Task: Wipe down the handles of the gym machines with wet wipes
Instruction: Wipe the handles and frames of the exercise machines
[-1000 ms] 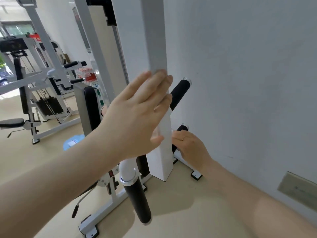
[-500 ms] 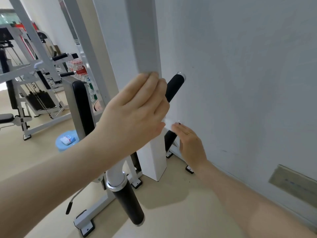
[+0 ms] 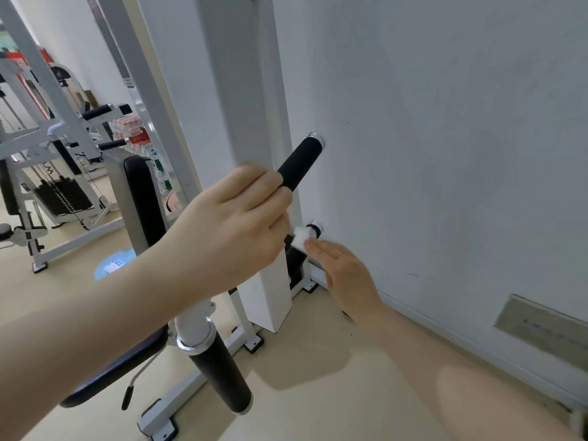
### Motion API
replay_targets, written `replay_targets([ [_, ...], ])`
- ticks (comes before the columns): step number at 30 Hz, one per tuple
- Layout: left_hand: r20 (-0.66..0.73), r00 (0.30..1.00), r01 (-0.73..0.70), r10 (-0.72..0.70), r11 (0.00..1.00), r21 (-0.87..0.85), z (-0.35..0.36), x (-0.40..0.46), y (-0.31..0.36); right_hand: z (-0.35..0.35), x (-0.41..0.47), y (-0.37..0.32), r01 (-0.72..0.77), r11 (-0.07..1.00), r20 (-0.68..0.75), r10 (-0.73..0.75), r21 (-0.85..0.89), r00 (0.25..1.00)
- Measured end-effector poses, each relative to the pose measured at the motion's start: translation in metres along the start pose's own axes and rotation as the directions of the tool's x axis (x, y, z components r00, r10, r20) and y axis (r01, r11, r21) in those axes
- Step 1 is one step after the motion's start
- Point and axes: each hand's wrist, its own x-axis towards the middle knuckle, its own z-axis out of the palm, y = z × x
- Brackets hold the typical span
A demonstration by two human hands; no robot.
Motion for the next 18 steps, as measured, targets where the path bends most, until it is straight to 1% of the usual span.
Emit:
replay_targets([
  [1,0.012,1.0,0.006,-0.006,1.0,-0.002,-0.001,-0.001,0.0,0.002,0.003,0.004,-0.116,0.993,0.004,0.116,0.02,0.993],
  [2,0.024,1.0,0.017,-0.017,1.0,0.003,-0.002,-0.003,0.001,0.003,0.005,0.006,-0.188,0.982,0.013,0.188,0.027,0.982],
  [3,0.04,0.999,0.031,-0.032,0.999,0.014,-0.002,-0.006,0.004,0.004,0.007,0.002,-0.193,0.981,0.021,0.193,0.029,0.981],
  [4,0.061,0.997,0.049,-0.051,0.998,0.03,-0.003,-0.008,0.008,0.005,0.007,-0.004,-0.126,0.992,0.019,0.126,0.025,0.992],
  [5,0.085,0.994,0.07,-0.075,0.996,0.052,-0.003,-0.01,0.014,0.007,0.006,-0.013,-0.019,0.999,0.009,0.018,0.037,1.0],
  [7,0.13,0.984,0.108,-0.121,0.989,0.102,-0.002,-0.014,0.023,0.011,0.002,-0.027,0.184,0.981,0.017,-0.186,0.06,0.982],
  [8,0.146,0.98,0.115,-0.132,0.987,0.115,-0.001,-0.015,0.027,0.013,0.004,-0.028,0.228,0.973,0.011,-0.228,0.04,0.974],
  [9,0.158,0.979,0.113,-0.132,0.986,0.124,-0.001,-0.014,0.028,0.013,0.008,-0.025,0.196,0.98,-0.001,-0.196,0.024,0.981],
  [11,0.18,0.976,0.092,-0.119,0.984,0.15,-0.003,-0.014,0.028,0.016,0.017,-0.011,-0.03,0.999,-0.033,0.031,0.029,0.999],
  [12,0.19,0.975,0.081,-0.112,0.983,0.164,-0.004,-0.014,0.027,0.017,0.021,-0.004,-0.111,0.994,-0.042,0.112,0.015,0.993],
  [13,0.198,0.975,0.071,-0.105,0.983,0.171,-0.004,-0.015,0.027,0.017,0.023,-0.003,-0.131,0.991,-0.036,0.131,0.015,0.991],
  [14,0.208,0.973,0.062,-0.098,0.983,0.173,-0.004,-0.015,0.026,0.018,0.022,-0.007,-0.079,0.997,-0.035,0.079,0.002,0.996],
  [15,0.219,0.971,0.055,-0.094,0.982,0.178,-0.004,-0.016,0.026,0.019,0.021,-0.017,0.022,1.0,-0.028,-0.023,-0.009,0.999],
  [17,0.233,0.968,0.046,-0.092,0.98,0.195,-0.004,-0.019,0.022,0.024,0.014,-0.032,0.254,0.967,-0.007,-0.254,0.001,0.967],
  [18,0.237,0.967,0.041,-0.089,0.979,0.199,-0.003,-0.021,0.021,0.027,0.013,-0.032,0.294,0.956,-0.005,-0.294,0.002,0.956],
])
